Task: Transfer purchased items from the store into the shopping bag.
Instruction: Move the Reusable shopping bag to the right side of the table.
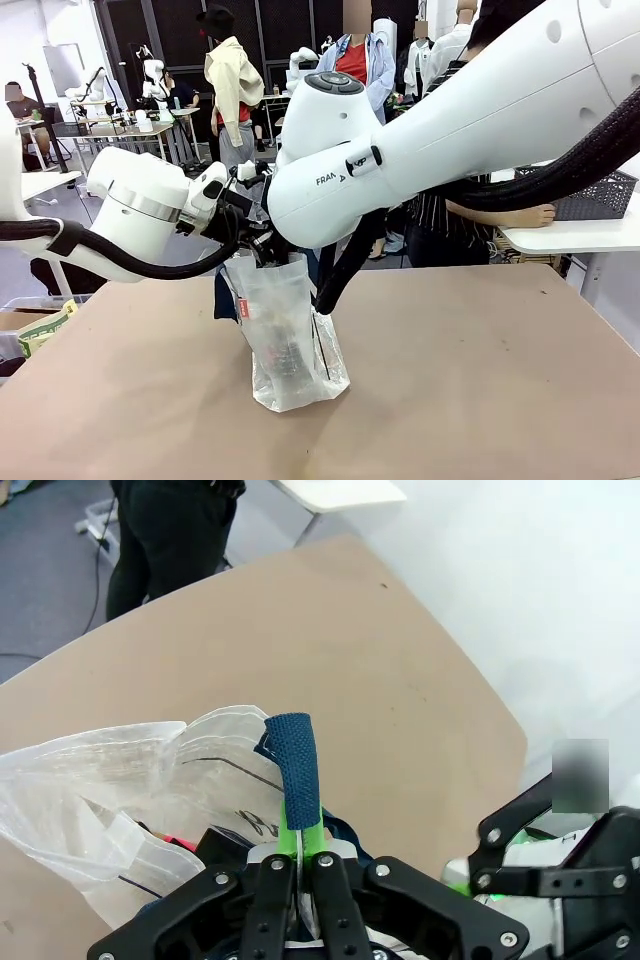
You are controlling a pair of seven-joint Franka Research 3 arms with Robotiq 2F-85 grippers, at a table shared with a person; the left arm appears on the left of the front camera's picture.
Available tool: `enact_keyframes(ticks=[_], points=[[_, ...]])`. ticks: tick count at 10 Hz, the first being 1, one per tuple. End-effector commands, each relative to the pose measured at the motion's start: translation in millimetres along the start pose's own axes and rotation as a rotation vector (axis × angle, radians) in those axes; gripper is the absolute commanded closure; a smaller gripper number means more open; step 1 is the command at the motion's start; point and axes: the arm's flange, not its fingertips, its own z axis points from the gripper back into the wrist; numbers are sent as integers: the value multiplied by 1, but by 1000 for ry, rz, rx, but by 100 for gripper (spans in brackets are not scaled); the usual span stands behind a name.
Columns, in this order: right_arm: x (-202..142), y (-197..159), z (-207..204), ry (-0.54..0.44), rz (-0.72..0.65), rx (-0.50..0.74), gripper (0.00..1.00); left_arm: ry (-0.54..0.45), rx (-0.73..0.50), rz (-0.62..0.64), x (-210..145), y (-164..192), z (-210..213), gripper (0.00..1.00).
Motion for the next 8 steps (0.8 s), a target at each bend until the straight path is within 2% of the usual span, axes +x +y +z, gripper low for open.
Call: enact_keyframes(ticks=[1, 4, 6, 8], points=[[-7, 1, 24, -46, -21, -25, 0, 15, 18, 13, 4, 1, -3, 100], [-27, -2, 88, -138, 3, -20, 0, 30, 21, 12, 7, 1, -7, 100], [-40, -34, 137, -194, -104, -103, 0, 39, 28, 5, 11, -5, -6, 100], [-61, -85, 170, -206, -234, -157, 0, 80, 55, -23, 23, -14, 0, 100]])
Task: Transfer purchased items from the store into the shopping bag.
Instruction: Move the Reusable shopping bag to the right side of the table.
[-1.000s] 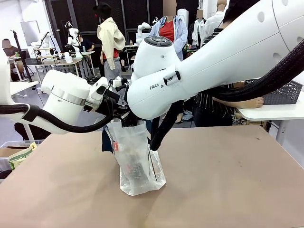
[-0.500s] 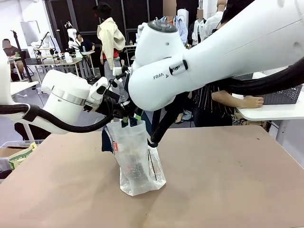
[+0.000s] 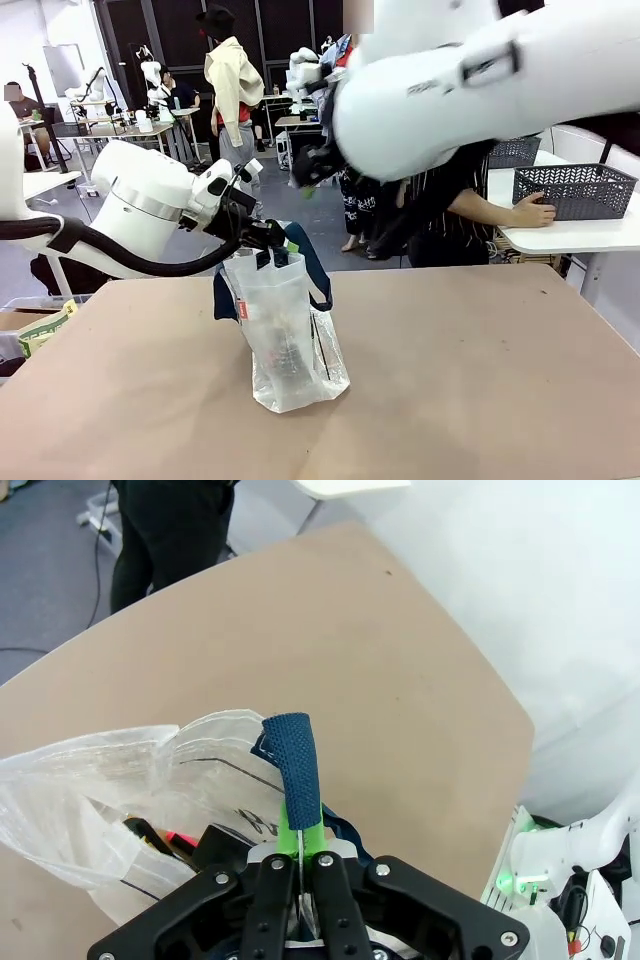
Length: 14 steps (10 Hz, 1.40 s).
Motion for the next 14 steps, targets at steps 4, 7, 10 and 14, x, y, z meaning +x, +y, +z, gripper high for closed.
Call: enact_keyframes(ticks=[4, 7, 10, 14], points=[[-51, -120, -12, 180, -234, -111, 0, 114, 100, -2, 30, -30, 10, 100], [-62, -174, -53, 274, -382, -114, 0, 139, 115, 7, 36, -34, 8, 100], [-68, -209, -92, 255, -503, -53, 0, 125, 106, 12, 36, -35, 9, 100], [-76, -250, -126, 244, -626, 0, 0, 95, 141, 6, 40, -42, 29, 100]])
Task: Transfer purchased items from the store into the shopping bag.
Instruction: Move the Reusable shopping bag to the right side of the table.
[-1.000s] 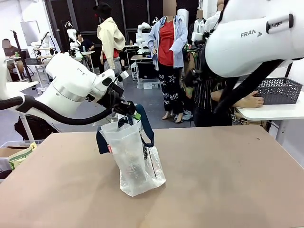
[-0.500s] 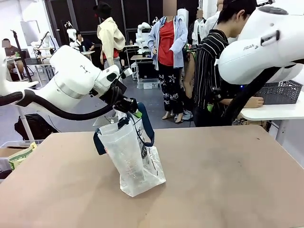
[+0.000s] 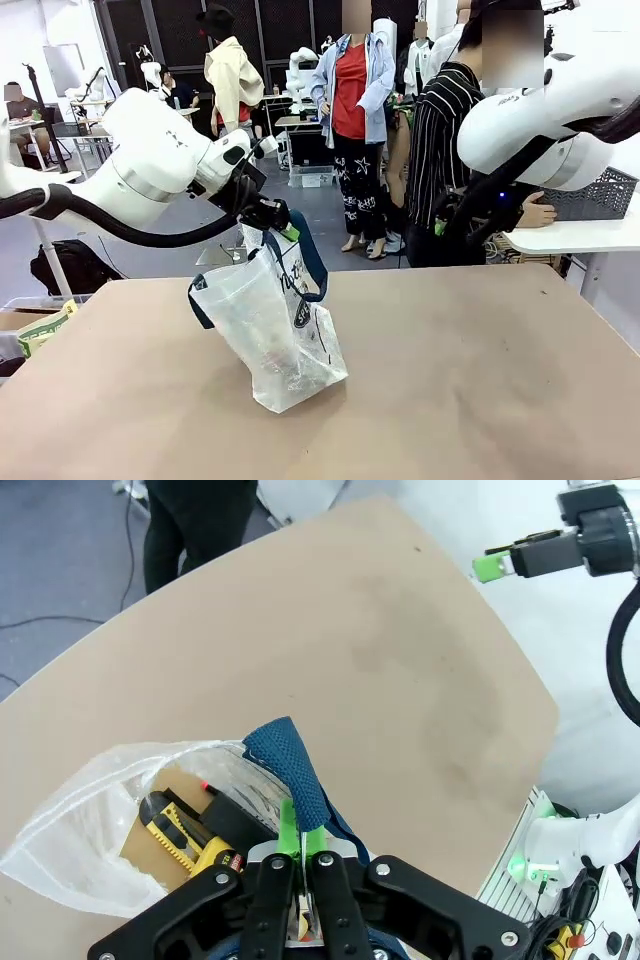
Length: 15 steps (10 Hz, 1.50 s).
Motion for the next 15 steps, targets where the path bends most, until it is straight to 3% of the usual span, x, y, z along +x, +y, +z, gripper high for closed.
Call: enact_keyframes(ticks=[1, 4, 7, 11, 14, 15], points=[[4, -5, -4, -11, 4, 46, 0, 15, 38, 29, 1, -1, 18, 100], [3, -6, -2, -25, -3, 67, 0, 27, 143, 77, 2, 1, 54, 100], [3, -4, -2, -4, -16, 27, 0, 48, 240, 151, -6, 13, 116, 100], [3, -4, -2, -4, -16, 27, 0, -29, 417, 321, -40, 28, 211, 100], [3, -4, -2, -4, -16, 27, 0, -10, 570, 442, -69, 32, 265, 100], [3, -4, -2, -4, -16, 27, 0, 45, 600, 458, -78, 40, 270, 100]])
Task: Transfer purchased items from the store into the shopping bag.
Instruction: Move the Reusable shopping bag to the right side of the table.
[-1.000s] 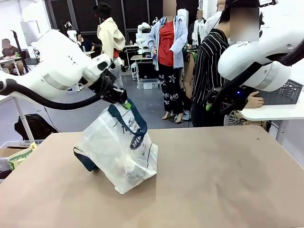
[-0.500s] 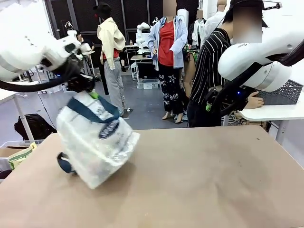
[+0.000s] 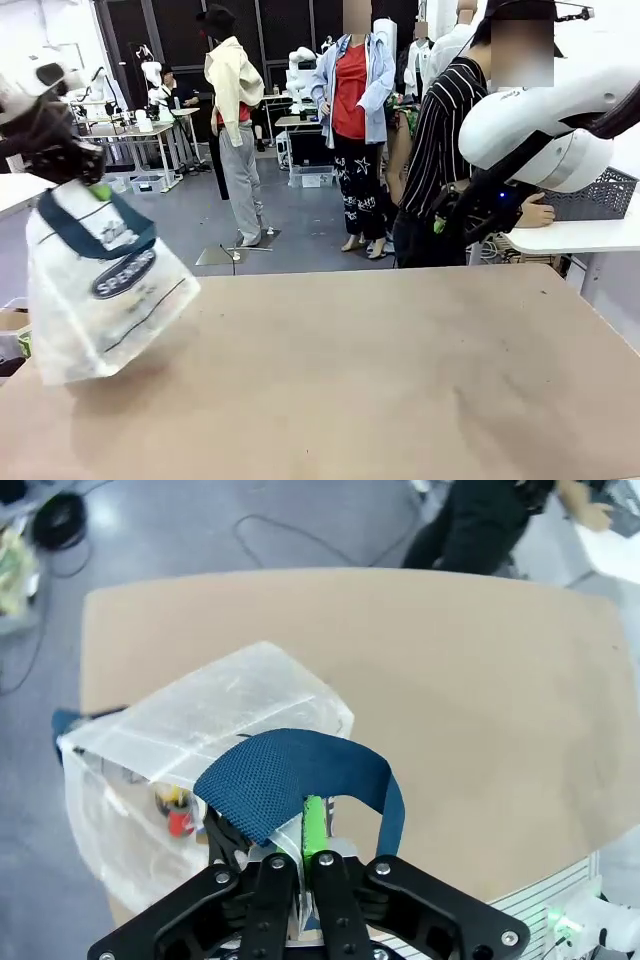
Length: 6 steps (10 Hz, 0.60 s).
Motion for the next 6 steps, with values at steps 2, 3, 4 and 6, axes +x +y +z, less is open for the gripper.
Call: enact_keyframes(ticks=[2, 3, 4, 6], points=[[0, -1, 0, 1, 0, -3, 0, 44, 158, 133, -8, 14, -7, 100], [0, -1, 0, 1, 0, -3, 0, 60, 312, 243, -9, 27, -14, 100], [0, -1, 0, 1, 0, -3, 0, 54, 269, 236, -10, 30, -18, 96], [0, -1, 0, 1, 0, -3, 0, -22, 289, 211, -12, 26, -18, 56]])
